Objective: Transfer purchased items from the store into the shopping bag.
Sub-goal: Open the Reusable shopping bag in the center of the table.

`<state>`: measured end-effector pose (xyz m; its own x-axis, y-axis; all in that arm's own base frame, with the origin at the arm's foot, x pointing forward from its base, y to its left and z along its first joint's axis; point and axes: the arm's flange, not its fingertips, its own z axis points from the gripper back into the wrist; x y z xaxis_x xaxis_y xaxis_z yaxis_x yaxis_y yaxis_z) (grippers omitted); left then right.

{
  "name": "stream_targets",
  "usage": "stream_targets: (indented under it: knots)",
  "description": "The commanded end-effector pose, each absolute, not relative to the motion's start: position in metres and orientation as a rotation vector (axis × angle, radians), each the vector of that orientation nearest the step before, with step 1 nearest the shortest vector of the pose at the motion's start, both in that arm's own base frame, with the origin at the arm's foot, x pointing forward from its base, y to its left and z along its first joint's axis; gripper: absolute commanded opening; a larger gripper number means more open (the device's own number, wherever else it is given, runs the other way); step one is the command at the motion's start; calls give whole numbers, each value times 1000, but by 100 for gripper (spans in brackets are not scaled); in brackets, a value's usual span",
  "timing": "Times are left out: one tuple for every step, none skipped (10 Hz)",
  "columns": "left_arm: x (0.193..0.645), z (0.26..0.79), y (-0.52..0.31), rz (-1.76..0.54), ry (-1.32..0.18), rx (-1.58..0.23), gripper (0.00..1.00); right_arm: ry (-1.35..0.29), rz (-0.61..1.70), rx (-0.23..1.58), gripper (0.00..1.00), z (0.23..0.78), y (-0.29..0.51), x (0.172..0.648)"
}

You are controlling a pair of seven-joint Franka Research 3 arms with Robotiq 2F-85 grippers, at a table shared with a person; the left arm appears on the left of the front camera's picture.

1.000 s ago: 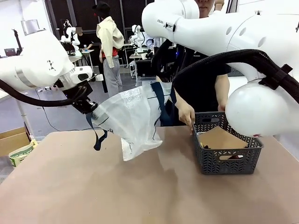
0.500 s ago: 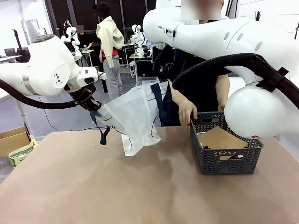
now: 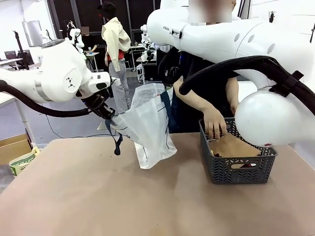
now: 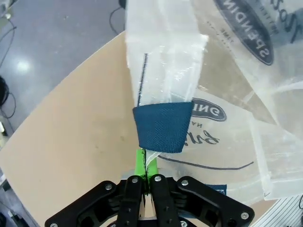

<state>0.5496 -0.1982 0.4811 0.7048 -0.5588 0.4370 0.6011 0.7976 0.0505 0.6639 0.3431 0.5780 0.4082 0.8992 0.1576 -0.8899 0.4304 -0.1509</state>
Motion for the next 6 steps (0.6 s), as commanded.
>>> stream_targets:
  knots:
    - [565, 481, -205, -689, -413, -118, 0, -231, 1164, -21, 0, 552, 344, 652]
    - [565, 485, -203, -584, -478, -30, 0, -282, 1077, -43, 0, 557, 345, 660]
    - [554, 478, -205, -665, -440, -108, 0, -219, 1140, -39, 0, 571, 348, 664]
    - [554, 478, -205, -665, -440, -108, 0, -219, 1140, -39, 0, 571, 348, 664]
    - [560, 478, -206, -646, -447, -88, 0, -229, 1131, -37, 0, 563, 351, 668]
    - [561, 470, -208, -813, -393, -100, 0, -190, 1161, -4, 0, 554, 345, 658]
